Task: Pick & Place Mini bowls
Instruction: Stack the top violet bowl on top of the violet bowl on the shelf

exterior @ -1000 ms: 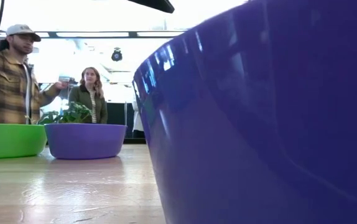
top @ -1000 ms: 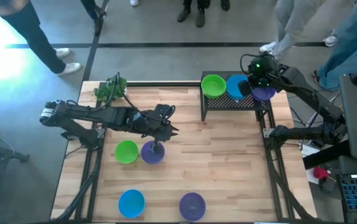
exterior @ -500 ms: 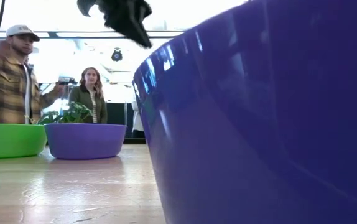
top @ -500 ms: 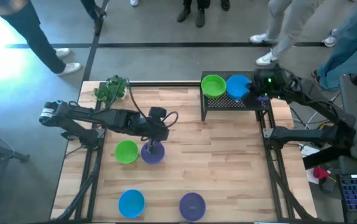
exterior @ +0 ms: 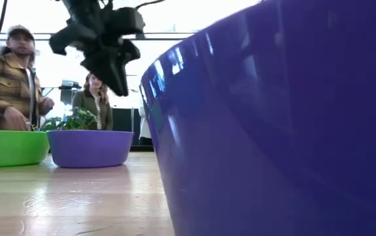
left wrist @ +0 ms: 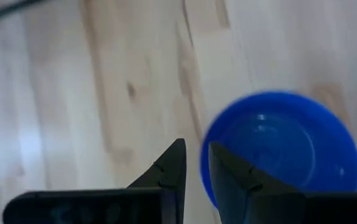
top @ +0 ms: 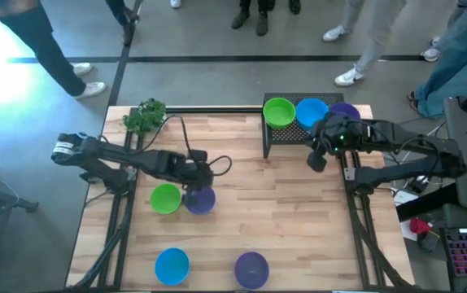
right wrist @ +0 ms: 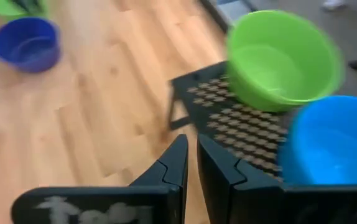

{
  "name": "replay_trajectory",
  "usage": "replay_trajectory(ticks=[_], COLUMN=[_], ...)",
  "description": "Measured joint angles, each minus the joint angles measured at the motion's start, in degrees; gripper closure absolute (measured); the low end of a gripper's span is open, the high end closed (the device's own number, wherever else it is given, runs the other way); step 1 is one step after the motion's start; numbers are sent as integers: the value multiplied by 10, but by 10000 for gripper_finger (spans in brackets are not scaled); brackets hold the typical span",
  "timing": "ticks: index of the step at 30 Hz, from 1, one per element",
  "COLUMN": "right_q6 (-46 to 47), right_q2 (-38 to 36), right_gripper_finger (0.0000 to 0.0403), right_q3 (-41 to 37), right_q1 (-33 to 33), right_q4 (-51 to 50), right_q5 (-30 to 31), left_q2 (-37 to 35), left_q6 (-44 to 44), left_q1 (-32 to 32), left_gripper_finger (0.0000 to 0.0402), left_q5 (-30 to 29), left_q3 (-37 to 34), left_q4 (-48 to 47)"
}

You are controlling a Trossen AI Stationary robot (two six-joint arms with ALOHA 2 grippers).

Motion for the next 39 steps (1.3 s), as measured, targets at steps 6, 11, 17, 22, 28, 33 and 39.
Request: replay_trajectory(ticks=[6, 11, 17, 22, 28, 33, 39], right_q6=[1, 1, 2, 2, 2, 2, 2], right_q2=[-1, -1, 0, -1, -1, 0, 0], right_gripper_finger=[371, 371, 371, 371, 371, 371, 371], right_q3=[-21, -26, -26, -19, -17, -17, -17], right_q1=[35, 40, 40, 40, 40, 40, 40], right_q4=[35, 49, 49, 51, 52, 52, 52], right_q5=[-25, -25, -25, -24, -24, -24, -24], left_q2=[0, 1, 2, 2, 2, 2, 2], left_q6=[-2, -13, -26, -32, -44, -51, -54], left_q1=[7, 29, 61, 70, 71, 71, 71], left_gripper_finger=[337, 337, 337, 337, 337, 337, 337], left_q5=[8, 12, 59, 88, 89, 89, 89], left_q3=[-48, -78, -111, -135, -149, -169, -193], left_q4=[41, 72, 98, 128, 135, 158, 185])
